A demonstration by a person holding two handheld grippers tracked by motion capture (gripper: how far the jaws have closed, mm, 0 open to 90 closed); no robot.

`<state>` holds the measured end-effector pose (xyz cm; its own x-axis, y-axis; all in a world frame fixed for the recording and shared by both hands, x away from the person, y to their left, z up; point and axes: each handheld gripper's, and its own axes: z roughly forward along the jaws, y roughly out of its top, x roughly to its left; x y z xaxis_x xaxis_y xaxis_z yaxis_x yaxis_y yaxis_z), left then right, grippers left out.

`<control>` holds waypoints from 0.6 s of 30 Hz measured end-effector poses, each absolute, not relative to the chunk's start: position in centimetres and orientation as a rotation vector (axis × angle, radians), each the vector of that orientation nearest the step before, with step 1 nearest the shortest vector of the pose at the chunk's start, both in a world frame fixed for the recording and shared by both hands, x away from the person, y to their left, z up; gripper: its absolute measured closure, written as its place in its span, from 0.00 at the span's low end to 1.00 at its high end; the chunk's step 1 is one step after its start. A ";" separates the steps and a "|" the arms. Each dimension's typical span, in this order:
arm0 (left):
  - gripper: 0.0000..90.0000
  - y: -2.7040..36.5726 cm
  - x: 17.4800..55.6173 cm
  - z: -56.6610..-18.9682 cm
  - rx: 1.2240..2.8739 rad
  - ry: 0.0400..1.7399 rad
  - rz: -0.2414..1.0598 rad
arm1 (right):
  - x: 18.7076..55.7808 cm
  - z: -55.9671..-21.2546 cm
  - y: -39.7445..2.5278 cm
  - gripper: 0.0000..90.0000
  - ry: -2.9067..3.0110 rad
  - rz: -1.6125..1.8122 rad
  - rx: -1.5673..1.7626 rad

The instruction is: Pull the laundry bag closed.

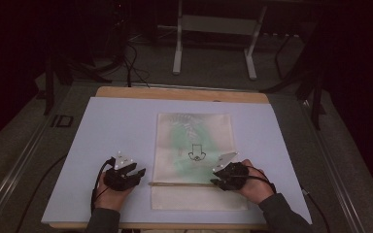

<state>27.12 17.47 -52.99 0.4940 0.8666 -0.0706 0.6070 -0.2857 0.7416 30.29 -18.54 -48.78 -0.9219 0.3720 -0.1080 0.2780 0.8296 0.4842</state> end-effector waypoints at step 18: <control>0.62 17.5 27.2 -53.1 2.010 1.218 0.445 | 30.8 -47.9 -15.6 0.70 2.873 0.689 0.430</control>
<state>27.20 17.48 -53.06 0.4911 0.8678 -0.0761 0.6143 -0.2831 0.7365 30.81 -15.64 -47.90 -0.9467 0.3112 -0.0836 0.2394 0.8529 0.4639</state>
